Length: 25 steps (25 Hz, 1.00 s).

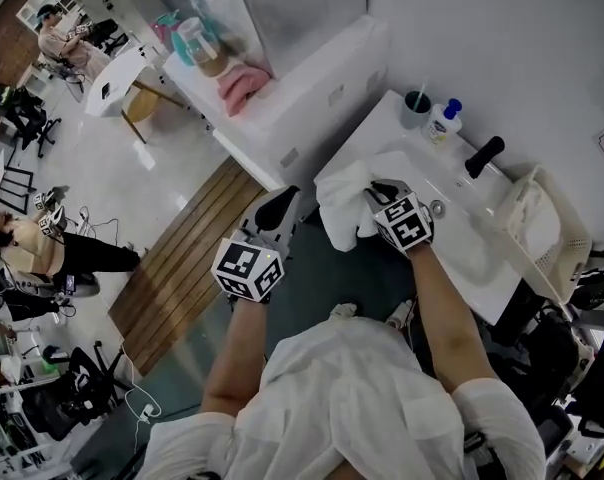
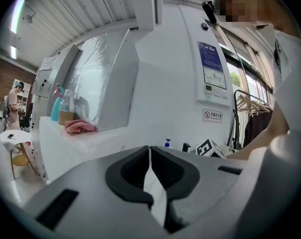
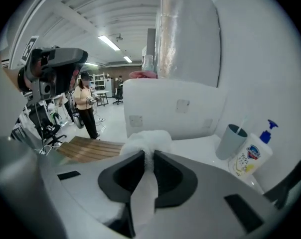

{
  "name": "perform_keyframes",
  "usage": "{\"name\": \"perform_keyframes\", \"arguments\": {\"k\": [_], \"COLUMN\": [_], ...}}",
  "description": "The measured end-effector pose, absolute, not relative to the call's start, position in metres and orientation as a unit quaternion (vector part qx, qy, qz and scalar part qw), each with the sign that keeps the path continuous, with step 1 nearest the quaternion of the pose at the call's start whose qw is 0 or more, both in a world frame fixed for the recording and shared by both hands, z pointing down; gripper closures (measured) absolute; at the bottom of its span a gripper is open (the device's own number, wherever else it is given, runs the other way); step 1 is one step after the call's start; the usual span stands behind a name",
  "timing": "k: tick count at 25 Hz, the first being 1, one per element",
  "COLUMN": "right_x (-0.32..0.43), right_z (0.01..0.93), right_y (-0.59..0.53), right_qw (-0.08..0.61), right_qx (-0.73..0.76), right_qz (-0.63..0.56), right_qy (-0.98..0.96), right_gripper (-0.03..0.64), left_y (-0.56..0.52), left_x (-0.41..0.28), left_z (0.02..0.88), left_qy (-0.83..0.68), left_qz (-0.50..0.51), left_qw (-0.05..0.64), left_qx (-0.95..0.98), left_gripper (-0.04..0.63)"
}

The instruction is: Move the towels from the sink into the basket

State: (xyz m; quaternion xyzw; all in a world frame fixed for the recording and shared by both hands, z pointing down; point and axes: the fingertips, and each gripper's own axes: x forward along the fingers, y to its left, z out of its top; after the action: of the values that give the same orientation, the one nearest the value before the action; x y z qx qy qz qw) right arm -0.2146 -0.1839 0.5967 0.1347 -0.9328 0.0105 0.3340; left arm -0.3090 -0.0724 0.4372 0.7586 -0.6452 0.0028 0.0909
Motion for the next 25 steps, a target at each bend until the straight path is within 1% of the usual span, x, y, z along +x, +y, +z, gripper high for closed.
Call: {"name": "perform_keyframes", "arguments": {"k": [5,12,20,25], "right_x": [-0.192,-0.155,-0.103,-0.065], "right_z": [0.556,0.488,0.389,0.339], "right_y": [-0.200,-0.220,-0.239,-0.252], "right_qw": [0.296,0.238,0.163,0.141], "right_qx": [0.176,0.230,0.285,0.323], "right_qz": [0.021,0.000,-0.010,-0.030], "right_qy": [-0.939,-0.944,-0.945,-0.936], "right_gripper": [0.540,0.540,0.540,0.540], "left_y": [-0.084,-0.108,-0.138,-0.156], "left_x": [-0.296,-0.274,-0.240,-0.218], "left_z": [0.424,0.408,0.382,0.369], "left_qy": [-0.629,-0.601,-0.563,-0.538], "left_qz": [-0.003,-0.011,-0.024,-0.032], "left_qw": [0.081,0.066,0.045,0.035], "left_qx": [0.773,0.797,0.825,0.842], "left_gripper": [0.574,0.575,0.575,0.575]}}
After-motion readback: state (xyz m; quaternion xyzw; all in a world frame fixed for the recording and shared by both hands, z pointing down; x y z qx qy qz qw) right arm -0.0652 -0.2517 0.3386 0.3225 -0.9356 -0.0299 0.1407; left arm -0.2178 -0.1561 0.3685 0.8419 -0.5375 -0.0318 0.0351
